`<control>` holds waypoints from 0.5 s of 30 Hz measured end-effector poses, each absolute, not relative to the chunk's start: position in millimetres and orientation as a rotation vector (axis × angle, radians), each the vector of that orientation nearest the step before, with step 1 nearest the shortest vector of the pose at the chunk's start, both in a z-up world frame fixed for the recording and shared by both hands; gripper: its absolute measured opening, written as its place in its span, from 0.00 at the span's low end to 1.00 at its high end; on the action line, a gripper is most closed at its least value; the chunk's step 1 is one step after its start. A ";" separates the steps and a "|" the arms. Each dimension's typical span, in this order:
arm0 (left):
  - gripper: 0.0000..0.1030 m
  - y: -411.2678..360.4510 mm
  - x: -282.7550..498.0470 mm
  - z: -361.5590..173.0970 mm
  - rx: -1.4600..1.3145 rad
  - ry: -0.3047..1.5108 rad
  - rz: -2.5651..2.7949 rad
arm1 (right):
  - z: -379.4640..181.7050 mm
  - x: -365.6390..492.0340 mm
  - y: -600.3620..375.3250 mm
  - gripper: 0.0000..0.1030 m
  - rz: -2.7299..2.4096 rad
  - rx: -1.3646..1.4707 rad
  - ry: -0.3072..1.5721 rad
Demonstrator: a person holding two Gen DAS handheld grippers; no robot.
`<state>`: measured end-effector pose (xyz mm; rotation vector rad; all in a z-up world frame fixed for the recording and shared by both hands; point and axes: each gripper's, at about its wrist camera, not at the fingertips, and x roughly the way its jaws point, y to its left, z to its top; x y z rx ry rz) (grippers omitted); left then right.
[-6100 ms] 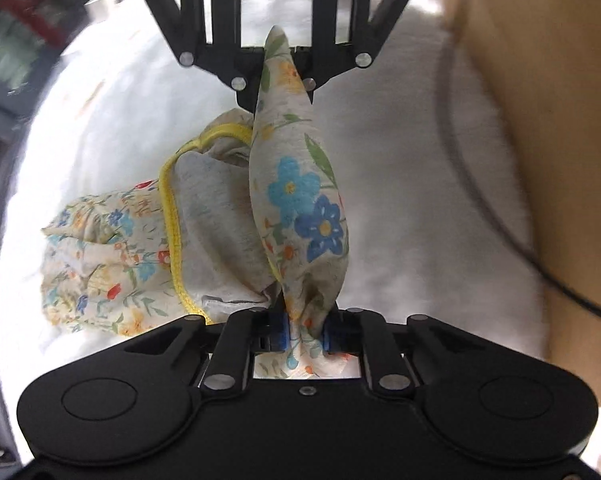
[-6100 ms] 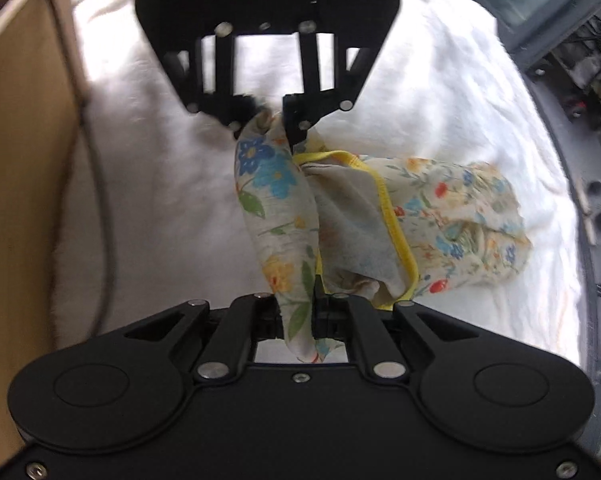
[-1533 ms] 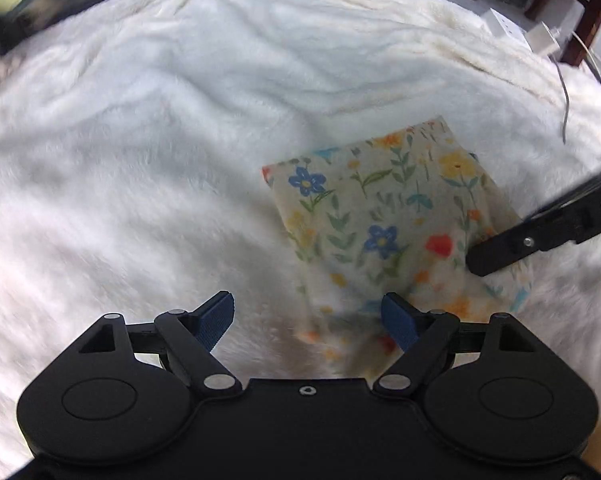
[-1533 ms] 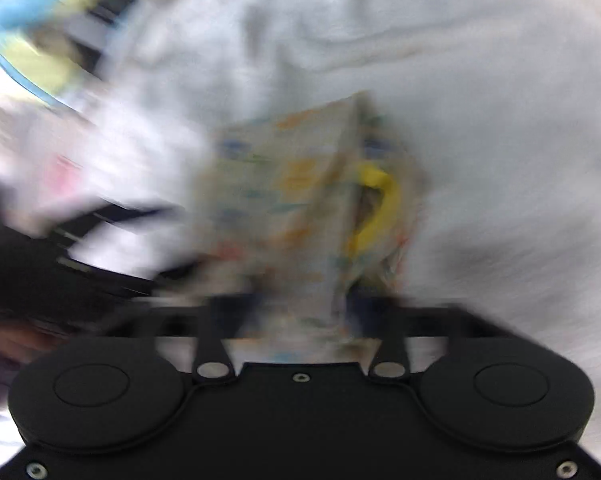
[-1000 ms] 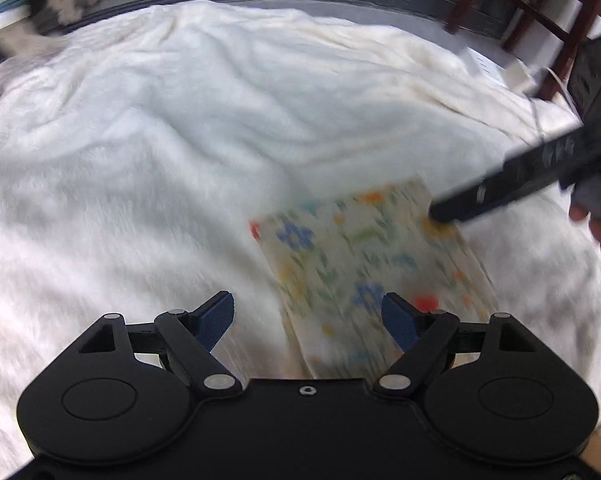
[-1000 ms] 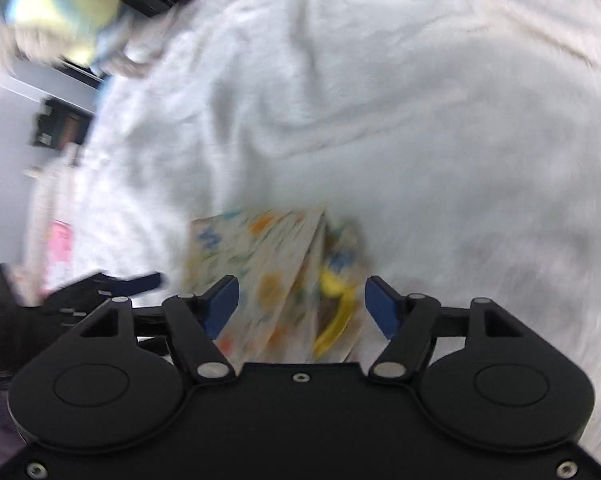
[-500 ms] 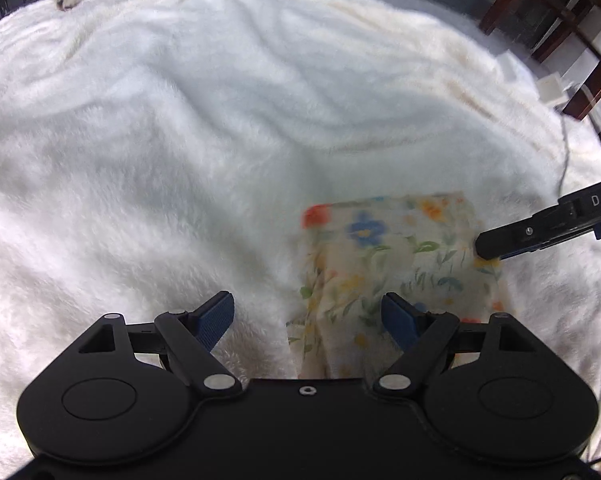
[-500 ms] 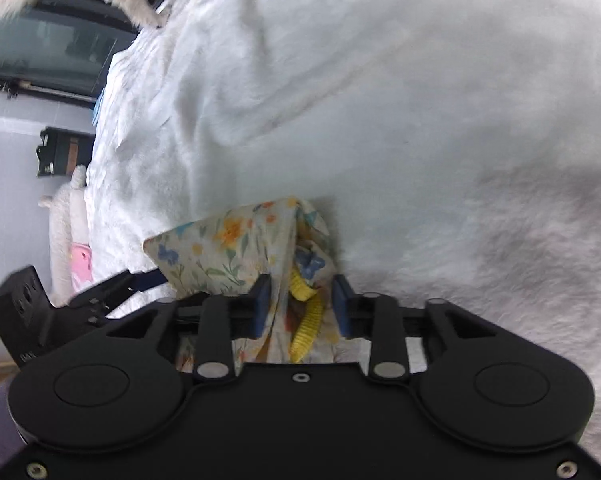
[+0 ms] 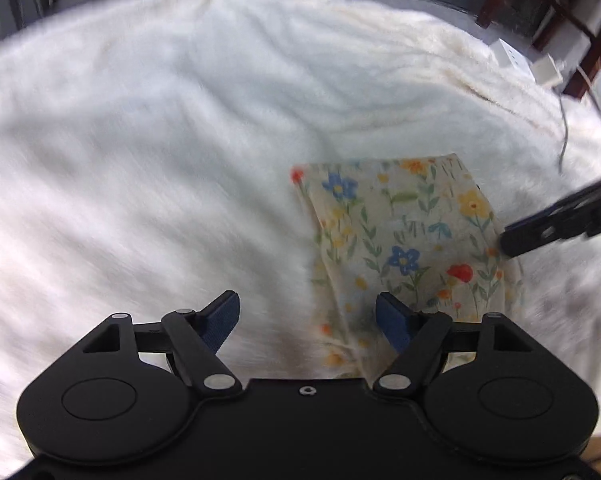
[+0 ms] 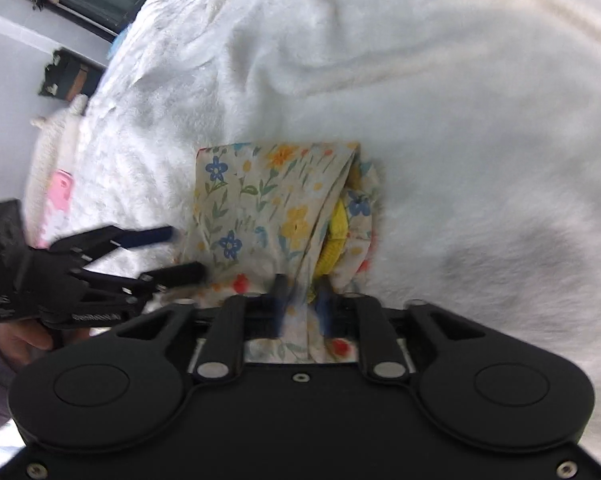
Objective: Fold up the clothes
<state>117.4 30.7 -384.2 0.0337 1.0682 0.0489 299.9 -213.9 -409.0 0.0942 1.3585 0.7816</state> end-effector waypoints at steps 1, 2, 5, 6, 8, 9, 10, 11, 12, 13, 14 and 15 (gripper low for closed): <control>0.73 28.6 107.5 -369.9 0.065 1.068 0.117 | -393.9 289.3 -217.5 0.58 0.753 0.024 1.321; 0.74 27.9 99.8 -360.0 0.060 1.078 0.153 | -379.2 278.8 -220.9 0.59 0.725 -0.044 1.284; 0.79 24.5 74.9 -334.3 -0.031 1.123 0.240 | -345.7 238.2 -223.5 0.59 0.672 -0.196 1.224; 0.79 21.9 69.3 -329.9 -0.055 1.129 0.243 | -337.9 227.6 -225.1 0.59 0.661 -0.204 1.224; 0.81 13.1 50.3 -317.0 -0.112 1.133 0.234 | -324.7 207.7 -230.2 0.60 0.653 -0.200 1.226; 0.81 8.5 44.6 -313.8 -0.109 1.138 0.234 | -316.7 189.0 -233.3 0.60 0.655 -0.172 1.251; 0.82 5.1 39.7 -311.1 -0.097 1.140 0.231 | -315.5 182.1 -234.6 0.60 0.647 -0.164 1.264; 0.82 1.6 35.4 -308.6 -0.084 1.147 0.234 | -314.2 175.0 -235.9 0.60 0.639 -0.156 1.277; 0.83 -0.6 33.2 -307.7 -0.081 1.153 0.238 | -312.3 164.3 -236.4 0.60 0.618 -0.153 1.291; 0.83 -3.8 29.5 -306.3 -0.084 1.157 0.242 | -311.8 152.7 -240.0 0.60 0.577 -0.149 1.303; 0.84 -5.2 27.3 -306.3 -0.091 1.163 0.239 | -312.3 143.8 -244.1 0.60 0.538 -0.142 1.308; 0.84 -5.6 28.1 -304.8 -0.095 1.164 0.236 | -313.8 141.2 -245.8 0.60 0.523 -0.125 1.317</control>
